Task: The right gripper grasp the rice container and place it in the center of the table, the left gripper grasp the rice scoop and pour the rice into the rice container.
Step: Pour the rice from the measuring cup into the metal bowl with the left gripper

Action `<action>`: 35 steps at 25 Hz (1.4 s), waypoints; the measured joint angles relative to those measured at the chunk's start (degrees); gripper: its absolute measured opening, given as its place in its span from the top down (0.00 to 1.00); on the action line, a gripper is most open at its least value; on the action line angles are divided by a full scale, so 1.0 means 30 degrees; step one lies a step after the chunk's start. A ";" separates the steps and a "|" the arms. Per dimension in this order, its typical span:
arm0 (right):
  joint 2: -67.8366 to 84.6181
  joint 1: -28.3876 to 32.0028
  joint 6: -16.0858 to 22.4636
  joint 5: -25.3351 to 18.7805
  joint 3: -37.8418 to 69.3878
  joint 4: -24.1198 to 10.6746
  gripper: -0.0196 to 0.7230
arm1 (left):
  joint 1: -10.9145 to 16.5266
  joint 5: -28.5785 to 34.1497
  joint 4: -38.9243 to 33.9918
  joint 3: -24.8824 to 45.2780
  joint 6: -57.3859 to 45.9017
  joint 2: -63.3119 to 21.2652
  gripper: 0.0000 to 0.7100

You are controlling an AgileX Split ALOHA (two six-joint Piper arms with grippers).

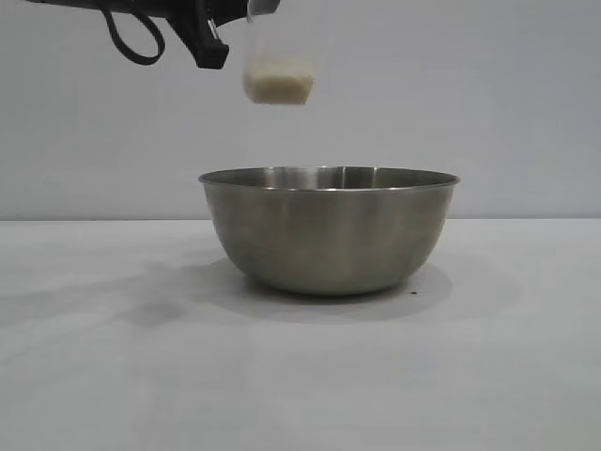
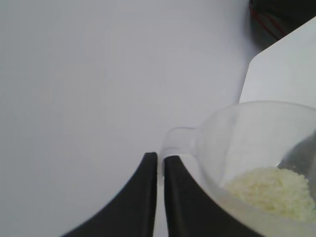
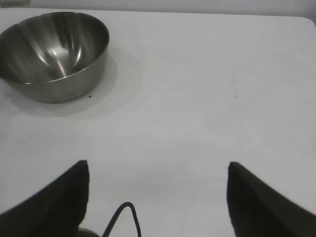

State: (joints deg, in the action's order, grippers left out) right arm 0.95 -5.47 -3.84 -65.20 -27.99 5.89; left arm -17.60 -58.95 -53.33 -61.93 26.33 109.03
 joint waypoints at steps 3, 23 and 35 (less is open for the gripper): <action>0.0000 0.0000 0.0000 0.0000 0.0000 0.0000 0.26 | -0.0669 0.0974 -0.0249 0.0000 0.1914 0.0000 1.00; 0.0000 0.0000 0.0000 0.0000 0.0000 0.0000 0.26 | -0.1241 0.3649 -0.0037 0.0000 1.1193 0.0000 1.00; 0.0000 0.0000 0.0000 0.0000 0.0000 0.0000 0.26 | -0.1241 0.4098 0.0513 0.0000 1.6952 0.0000 1.00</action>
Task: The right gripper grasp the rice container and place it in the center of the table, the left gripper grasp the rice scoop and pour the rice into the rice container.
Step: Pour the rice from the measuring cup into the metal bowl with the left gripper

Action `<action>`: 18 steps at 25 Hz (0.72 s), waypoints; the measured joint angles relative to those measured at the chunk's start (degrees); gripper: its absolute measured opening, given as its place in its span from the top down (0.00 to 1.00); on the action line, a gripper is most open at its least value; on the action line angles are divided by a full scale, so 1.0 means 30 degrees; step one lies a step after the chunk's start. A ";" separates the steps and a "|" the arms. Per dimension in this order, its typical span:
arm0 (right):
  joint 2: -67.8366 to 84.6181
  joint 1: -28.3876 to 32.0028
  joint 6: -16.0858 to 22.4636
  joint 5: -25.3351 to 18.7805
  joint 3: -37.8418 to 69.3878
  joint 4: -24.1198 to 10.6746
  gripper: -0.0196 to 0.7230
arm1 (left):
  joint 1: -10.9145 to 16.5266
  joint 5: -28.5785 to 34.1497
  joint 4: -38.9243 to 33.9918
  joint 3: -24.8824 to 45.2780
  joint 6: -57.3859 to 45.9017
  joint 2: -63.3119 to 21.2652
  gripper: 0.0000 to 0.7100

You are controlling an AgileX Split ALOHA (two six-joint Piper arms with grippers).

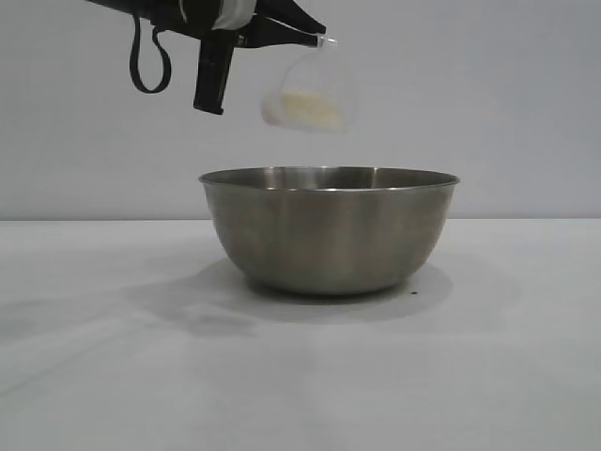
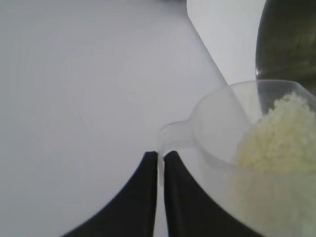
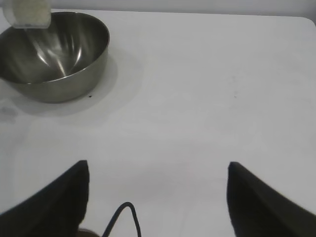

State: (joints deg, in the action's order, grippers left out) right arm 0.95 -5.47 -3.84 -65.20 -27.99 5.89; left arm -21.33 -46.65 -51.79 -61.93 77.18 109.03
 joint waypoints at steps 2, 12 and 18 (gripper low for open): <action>0.0000 0.0000 0.0000 0.0000 0.0000 0.0000 0.26 | 0.0000 0.0000 0.0000 0.0000 0.0757 0.0000 1.00; 0.0000 0.0000 0.0000 0.0000 0.0000 0.0000 0.26 | 0.0000 0.0000 -0.0683 0.0000 0.3916 0.0000 1.00; 0.0000 0.0000 0.0000 0.0000 0.0000 0.0000 0.26 | 0.0000 0.0000 -0.1692 0.0000 0.4827 0.0000 1.00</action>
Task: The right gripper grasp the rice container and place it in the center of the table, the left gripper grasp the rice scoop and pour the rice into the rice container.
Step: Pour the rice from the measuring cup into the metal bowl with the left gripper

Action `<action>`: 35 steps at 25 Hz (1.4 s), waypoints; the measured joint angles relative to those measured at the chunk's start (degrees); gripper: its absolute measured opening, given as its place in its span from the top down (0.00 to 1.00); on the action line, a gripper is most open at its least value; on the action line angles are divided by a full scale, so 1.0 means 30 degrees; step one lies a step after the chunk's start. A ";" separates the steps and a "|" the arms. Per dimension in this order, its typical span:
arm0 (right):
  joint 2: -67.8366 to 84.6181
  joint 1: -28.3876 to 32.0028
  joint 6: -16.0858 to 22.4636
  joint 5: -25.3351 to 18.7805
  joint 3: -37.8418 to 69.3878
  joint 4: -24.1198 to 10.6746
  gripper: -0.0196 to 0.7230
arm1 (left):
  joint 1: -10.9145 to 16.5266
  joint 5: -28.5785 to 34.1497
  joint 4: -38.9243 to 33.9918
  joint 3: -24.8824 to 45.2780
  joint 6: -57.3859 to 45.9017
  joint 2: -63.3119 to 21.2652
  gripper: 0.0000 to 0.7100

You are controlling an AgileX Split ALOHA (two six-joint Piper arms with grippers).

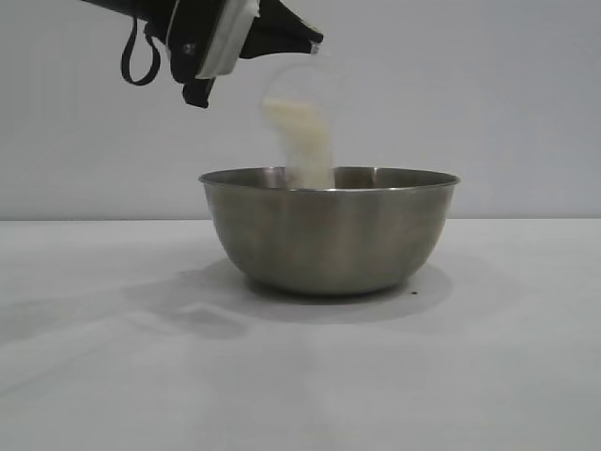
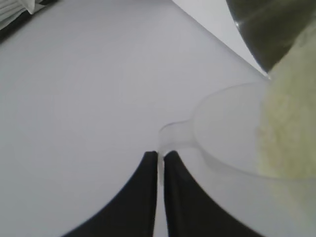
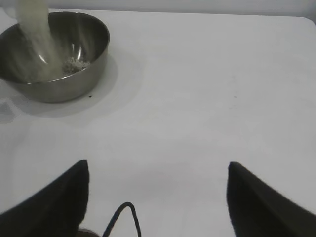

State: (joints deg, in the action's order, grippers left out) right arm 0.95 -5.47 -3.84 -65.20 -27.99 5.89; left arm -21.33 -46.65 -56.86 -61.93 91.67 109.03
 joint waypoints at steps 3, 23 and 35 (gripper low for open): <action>0.0000 0.0000 0.0000 0.0000 0.0000 0.0000 0.26 | 0.0000 -0.0034 -0.0314 0.0000 0.0380 0.0000 1.00; 0.0000 0.0000 0.0000 0.0000 0.0000 0.0000 0.26 | -0.0228 -0.0500 -0.1461 0.0000 0.5206 0.0000 1.00; 0.0000 0.0000 0.0000 0.0000 0.0000 0.0000 0.26 | -0.0228 -0.0545 -0.1424 0.0000 0.6151 0.0000 1.00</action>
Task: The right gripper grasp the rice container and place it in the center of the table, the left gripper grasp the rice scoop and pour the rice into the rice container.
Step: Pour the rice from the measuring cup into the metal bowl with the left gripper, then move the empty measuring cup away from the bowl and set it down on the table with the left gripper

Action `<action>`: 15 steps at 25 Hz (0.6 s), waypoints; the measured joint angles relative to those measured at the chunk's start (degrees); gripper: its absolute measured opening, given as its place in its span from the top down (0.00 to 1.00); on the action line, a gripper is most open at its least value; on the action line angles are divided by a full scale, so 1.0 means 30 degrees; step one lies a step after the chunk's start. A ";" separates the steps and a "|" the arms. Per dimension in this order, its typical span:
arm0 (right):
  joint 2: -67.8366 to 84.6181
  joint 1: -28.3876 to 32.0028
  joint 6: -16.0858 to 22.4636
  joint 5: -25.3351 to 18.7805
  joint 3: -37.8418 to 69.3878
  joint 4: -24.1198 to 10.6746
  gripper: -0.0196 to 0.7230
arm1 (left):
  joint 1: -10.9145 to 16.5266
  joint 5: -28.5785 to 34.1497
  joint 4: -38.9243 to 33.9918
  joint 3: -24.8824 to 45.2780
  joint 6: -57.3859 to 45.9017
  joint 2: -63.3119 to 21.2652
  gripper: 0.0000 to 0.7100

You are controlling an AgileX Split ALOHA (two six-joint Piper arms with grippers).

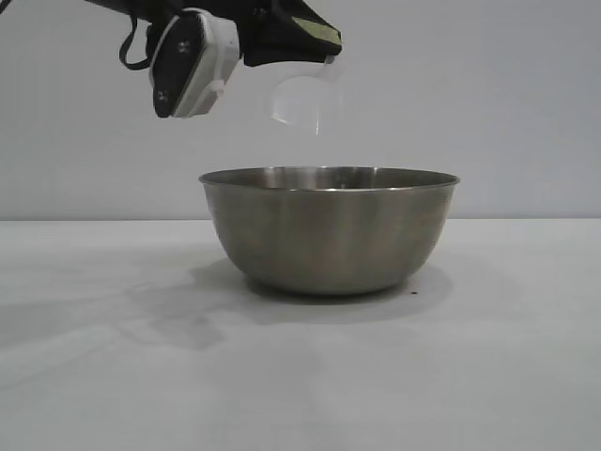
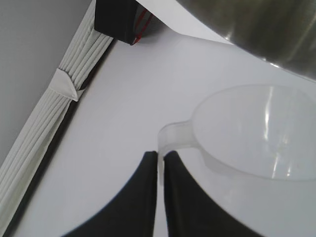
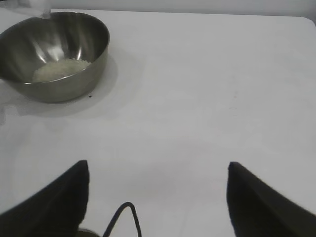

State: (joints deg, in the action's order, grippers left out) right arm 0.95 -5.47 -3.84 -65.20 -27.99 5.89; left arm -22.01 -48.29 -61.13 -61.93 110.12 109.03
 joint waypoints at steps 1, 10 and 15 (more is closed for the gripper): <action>0.0000 0.0000 0.0000 0.0000 0.0000 0.0000 0.26 | 0.0000 0.0000 0.0000 0.0000 0.0000 0.0000 1.00; 0.0000 0.0000 0.0000 0.0000 0.0000 0.0000 0.26 | 0.0000 -0.0173 0.3211 0.0000 -0.6377 0.0000 1.00; 0.0000 0.0000 0.0000 0.0000 0.0000 0.0000 0.26 | 0.0000 -0.0408 0.8370 0.0000 -1.3754 0.0000 1.00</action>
State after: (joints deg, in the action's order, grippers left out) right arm 0.95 -5.47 -3.84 -65.20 -27.99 5.89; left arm -22.01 -49.51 -36.02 -61.93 68.86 109.03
